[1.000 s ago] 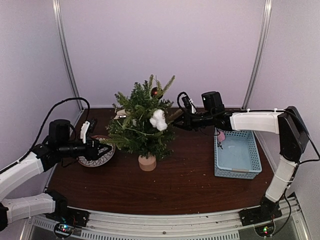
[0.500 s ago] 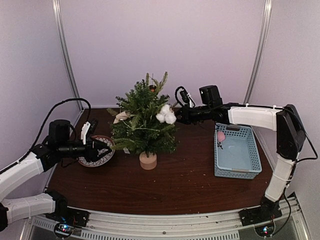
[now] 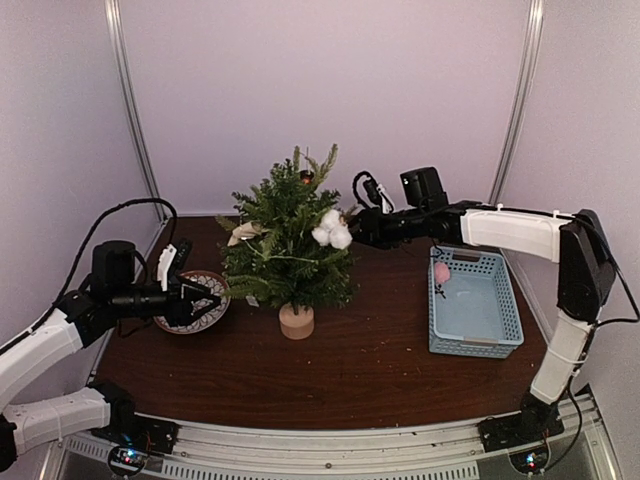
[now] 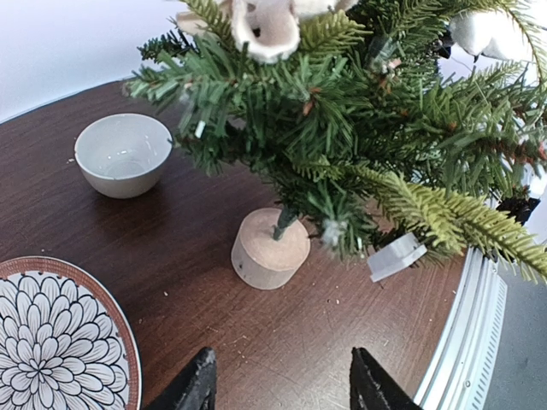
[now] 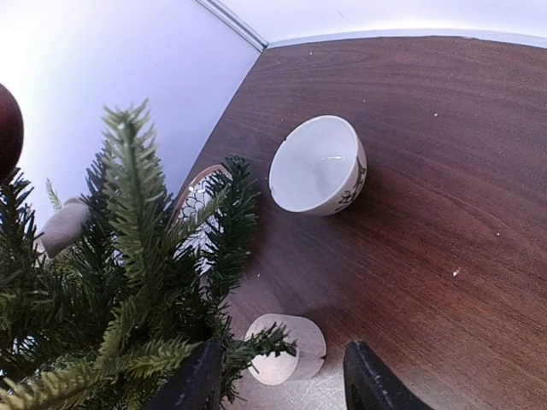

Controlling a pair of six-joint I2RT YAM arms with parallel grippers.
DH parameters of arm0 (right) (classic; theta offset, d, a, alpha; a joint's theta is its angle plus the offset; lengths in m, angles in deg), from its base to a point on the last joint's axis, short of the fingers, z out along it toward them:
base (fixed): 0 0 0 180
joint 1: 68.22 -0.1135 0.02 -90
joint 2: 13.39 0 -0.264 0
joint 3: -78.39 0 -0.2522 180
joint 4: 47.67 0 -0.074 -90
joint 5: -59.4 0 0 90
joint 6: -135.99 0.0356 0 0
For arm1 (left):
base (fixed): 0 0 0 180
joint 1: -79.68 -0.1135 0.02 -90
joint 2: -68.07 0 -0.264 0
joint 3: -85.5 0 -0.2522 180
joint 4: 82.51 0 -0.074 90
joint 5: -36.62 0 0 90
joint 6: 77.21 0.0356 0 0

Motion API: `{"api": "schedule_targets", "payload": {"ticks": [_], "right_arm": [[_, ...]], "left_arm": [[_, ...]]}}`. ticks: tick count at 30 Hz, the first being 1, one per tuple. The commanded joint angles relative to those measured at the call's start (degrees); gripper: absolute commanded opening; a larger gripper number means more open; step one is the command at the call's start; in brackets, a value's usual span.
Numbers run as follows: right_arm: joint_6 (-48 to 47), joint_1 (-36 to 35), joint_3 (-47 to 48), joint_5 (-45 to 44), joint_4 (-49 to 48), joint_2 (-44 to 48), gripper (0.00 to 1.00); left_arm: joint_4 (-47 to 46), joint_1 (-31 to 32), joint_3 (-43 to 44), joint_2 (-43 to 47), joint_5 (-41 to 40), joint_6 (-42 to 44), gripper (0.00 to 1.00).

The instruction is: Decorate the small christmas tree

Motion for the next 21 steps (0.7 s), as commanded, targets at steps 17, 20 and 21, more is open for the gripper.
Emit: {"api": "schedule_targets", "payload": {"ticks": [17,20,21], "right_arm": [[-6.7,13.1,-12.0,-14.1,17.9,24.6,0.73],[-9.4,16.8,-15.1,-21.0,22.6,28.6,0.67],[-10.3,17.9,-16.1,-23.2,23.3,29.3,0.65]], "left_arm": [[-0.3,-0.4,0.1,0.4,-1.7,0.6,0.56],[0.2,-0.4,1.0,-0.1,-2.6,0.7,0.56],[0.4,-0.4,1.3,-0.3,-2.8,0.8,0.56]]}}
